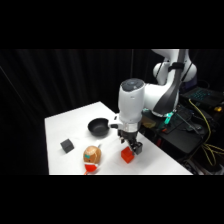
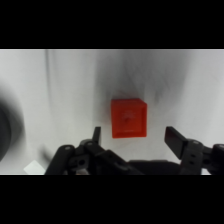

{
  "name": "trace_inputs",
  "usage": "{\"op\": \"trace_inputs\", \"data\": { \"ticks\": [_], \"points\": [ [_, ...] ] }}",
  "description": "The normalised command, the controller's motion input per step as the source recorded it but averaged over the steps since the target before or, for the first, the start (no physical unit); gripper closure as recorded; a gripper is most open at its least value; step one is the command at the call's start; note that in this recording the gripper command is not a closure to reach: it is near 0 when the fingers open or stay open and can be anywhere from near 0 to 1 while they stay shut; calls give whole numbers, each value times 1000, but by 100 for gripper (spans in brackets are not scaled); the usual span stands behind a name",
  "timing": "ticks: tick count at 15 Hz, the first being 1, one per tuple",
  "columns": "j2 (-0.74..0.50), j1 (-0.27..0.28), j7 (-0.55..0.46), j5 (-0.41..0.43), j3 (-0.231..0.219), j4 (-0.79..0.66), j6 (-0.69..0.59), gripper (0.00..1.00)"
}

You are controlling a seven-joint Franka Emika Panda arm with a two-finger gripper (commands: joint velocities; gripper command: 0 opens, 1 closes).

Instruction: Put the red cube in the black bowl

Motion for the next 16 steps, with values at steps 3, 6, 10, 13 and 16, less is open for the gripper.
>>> {"op": "trace_inputs", "data": {
  "ticks": [3,6,10,13,16],
  "points": [
    [153,46,6,91,-39,79,232,0],
    [134,78,36,80,-72,44,234,0],
    [140,78,-14,134,-48,42,201,0],
    [89,91,-14,133,-68,41,168,100],
    [-33,114,14,107,-96,5,78,100]
  ]
}}
